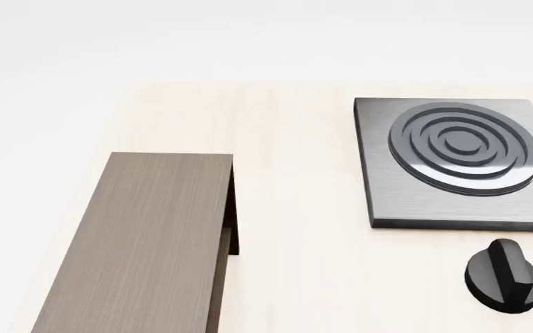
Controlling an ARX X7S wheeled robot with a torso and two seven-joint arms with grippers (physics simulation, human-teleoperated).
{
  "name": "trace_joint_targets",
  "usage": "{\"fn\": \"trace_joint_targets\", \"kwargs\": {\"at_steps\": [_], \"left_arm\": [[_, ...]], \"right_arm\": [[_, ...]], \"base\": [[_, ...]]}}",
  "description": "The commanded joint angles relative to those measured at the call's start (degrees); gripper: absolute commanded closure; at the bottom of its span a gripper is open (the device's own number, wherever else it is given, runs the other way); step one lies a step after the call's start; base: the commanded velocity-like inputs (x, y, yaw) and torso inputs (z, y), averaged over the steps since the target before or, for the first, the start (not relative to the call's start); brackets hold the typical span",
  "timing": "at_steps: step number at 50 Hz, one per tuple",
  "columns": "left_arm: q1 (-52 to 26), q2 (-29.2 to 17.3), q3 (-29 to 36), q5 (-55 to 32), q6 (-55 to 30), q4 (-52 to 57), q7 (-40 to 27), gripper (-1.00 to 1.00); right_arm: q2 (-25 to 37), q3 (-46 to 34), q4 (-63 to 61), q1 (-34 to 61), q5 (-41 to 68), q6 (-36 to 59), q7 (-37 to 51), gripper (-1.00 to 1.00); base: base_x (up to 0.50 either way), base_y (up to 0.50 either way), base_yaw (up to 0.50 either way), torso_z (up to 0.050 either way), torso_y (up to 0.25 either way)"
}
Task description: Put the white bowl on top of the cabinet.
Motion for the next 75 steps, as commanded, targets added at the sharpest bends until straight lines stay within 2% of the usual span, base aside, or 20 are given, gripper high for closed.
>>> {"fn": "trace_joint_targets", "kwargs": {"at_steps": [1,10,19,29,37,38,57,75], "left_arm": [[-0.6,0.4,1.8,3.7,-1.6,-0.3,2.3,-1.0],[-0.8,0.3,2.0,3.9,-2.1,-0.3,2.0,-1.0],[-0.9,0.2,2.1,4.0,-2.3,-0.3,1.9,-1.0],[-1.3,0.2,2.4,4.2,-2.5,-0.6,1.9,-1.0],[-1.1,0.1,2.2,4.1,-2.4,-0.5,1.8,-1.0],[-1.1,0.1,2.3,4.0,-2.4,-0.5,1.8,-1.0],[-0.9,0.2,2.3,3.4,-1.3,-0.9,2.2,-1.0],[-0.9,0.3,2.2,2.8,-0.5,-1.5,2.5,-1.0]], "right_arm": [[-2.7,-0.5,3.0,-0.4,-2.2,-0.6,-4.0,-1.0],[-4.4,-2.8,6.1,1.2,-3.5,-0.3,-6.0,-1.0],[-4.9,-8.4,9.0,8.0,-5.5,3.7,-8.4,-1.0],[-5.9,-11.4,11.0,11.3,-7.0,5.7,-10.2,-1.0],[-6.2,-9.4,11.1,8.4,-6.6,3.6,-9.9,-1.0],[-6.0,-9.4,10.9,8.0,-6.7,3.5,-9.2,1.0],[-6.3,-1.5,6.0,-0.9,-4.9,-2.9,-5.6,1.0],[-5.0,-2.3,2.0,2.8,-6.4,-2.6,-4.7,1.0]], "base": [[0.0,0.0,0.0,0.0,0.0],[0.0,0.0,0.0,0.0,0.0],[0.0,0.0,0.0,0.0,0.0],[0.0,0.0,0.0,0.0,0.0],[0.0,0.0,0.0,0.0,0.0],[0.0,0.0,0.0,0.0,0.0],[0.0,0.0,0.0,0.0,0.0],[0.0,0.0,0.0,0.0,0.0]]}}
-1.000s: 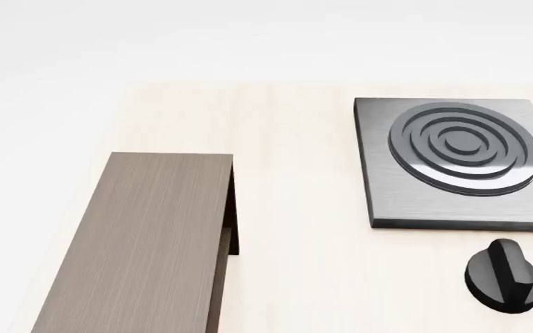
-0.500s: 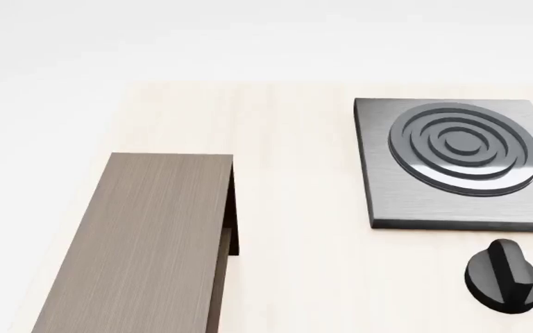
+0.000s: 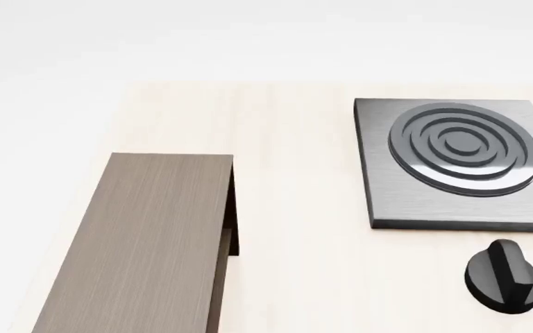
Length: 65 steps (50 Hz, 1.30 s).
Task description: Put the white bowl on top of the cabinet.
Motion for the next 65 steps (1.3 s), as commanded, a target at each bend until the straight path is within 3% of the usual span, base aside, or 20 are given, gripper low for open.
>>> {"fn": "trace_joint_targets", "kwargs": {"at_steps": [1,44,49,57,65], "left_arm": [[-0.2,0.8,1.5,3.1,-0.3,-0.8,2.7,-1.0],[-0.1,0.8,1.5,2.3,0.7,-1.2,2.9,-1.0],[-0.1,0.8,1.6,2.3,0.8,-1.3,2.9,-1.0],[-0.2,0.8,1.6,2.2,1.1,-1.6,3.0,-1.0],[-0.1,0.8,1.7,2.2,1.2,-1.5,3.0,-1.0]], "right_arm": [[-0.2,0.6,-3.5,1.3,-1.6,-0.6,-0.8,1.0],[5.2,0.4,-14.7,16.3,0.4,1.7,7.5,1.0],[6.0,-1.4,-15.1,20.9,1.3,2.9,9.4,1.0],[6.4,-8.8,-12.5,35.7,1.7,8.7,12.0,1.0],[1.5,-19.2,-5.9,53.1,-0.7,19.0,10.4,1.0]], "base": [[0.0,0.0,0.0,0.0,0.0],[0.0,0.0,0.0,0.0,0.0],[0.0,0.0,0.0,0.0,0.0],[0.0,0.0,0.0,0.0,0.001],[0.0,0.0,0.0,0.0,0.001]]}}
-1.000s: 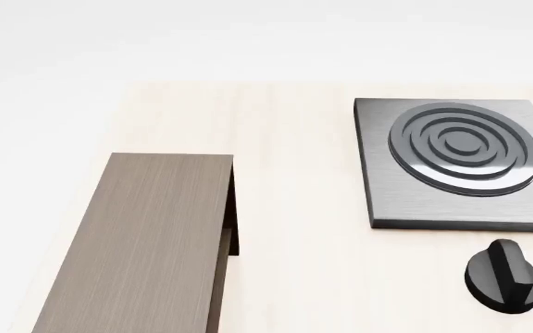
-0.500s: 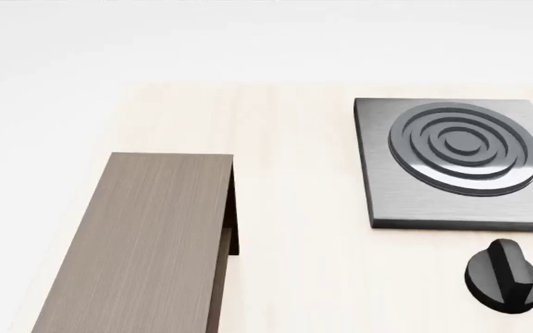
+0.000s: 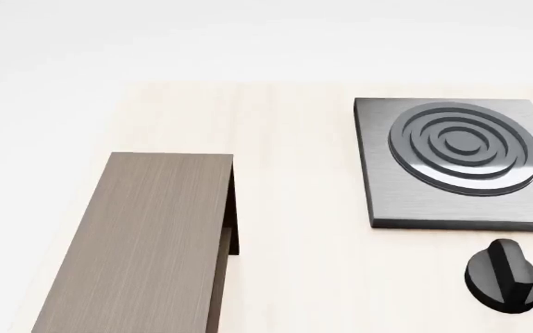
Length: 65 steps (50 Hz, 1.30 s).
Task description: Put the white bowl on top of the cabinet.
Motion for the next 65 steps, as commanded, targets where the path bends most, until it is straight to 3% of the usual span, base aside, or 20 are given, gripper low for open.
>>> {"fn": "trace_joint_targets", "kwargs": {"at_steps": [1,11,38,65], "left_arm": [[-0.2,0.7,1.6,3.4,-0.7,-0.4,2.5,-1.0],[-0.3,0.7,1.7,3.2,-0.5,-0.6,2.7,-1.0],[-0.3,0.6,1.7,3.0,-0.1,-0.7,2.7,-1.0],[-0.6,0.5,2.0,2.9,0.2,-1.1,2.8,-1.0]], "right_arm": [[-5.2,-9.9,6.6,21.9,-4.5,10.3,-2.7,1.0],[-11.7,-16.9,13.7,35.4,-8.7,17.4,-5.1,1.0],[-28.4,-30.1,31.7,54.5,-21.2,24.2,-21.8,1.0],[-41.6,-36.5,45.5,63.7,-27.9,23.2,-35.2,1.0]], "base": [[0.0,0.0,0.0,0.0,0.0],[0.0,0.0,0.0,0.0,0.001],[0.0,0.0,0.0,0.0,0.001],[0.0,0.0,0.0,0.0,0.001]]}}
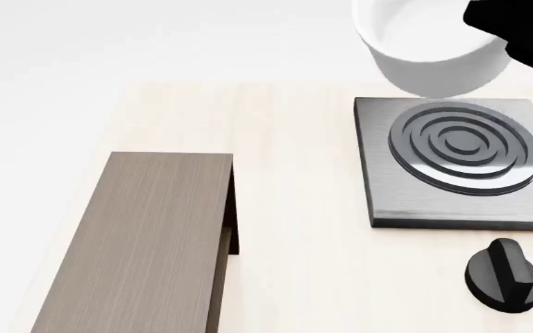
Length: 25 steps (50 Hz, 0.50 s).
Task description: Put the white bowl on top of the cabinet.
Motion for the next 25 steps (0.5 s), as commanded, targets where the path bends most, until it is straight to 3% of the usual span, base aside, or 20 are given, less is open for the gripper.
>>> {"fn": "trace_joint_targets", "kwargs": {"at_steps": [1,25], "left_arm": [[-0.3,0.7,1.6,3.4,-0.7,-0.5,2.6,-1.0],[-0.5,0.6,1.7,2.9,0.0,-1.3,2.9,-1.0]], "right_arm": [[-6.4,0.0,4.5,4.2,-5.2,-1.5,-8.3,1.0],[-11.9,0.3,-0.8,3.1,-2.4,-1.5,-15.0,1.0]], "base": [[0.0,0.0,0.0,0.0,0.0],[0.0,0.0,0.0,0.0,0.001]]}}
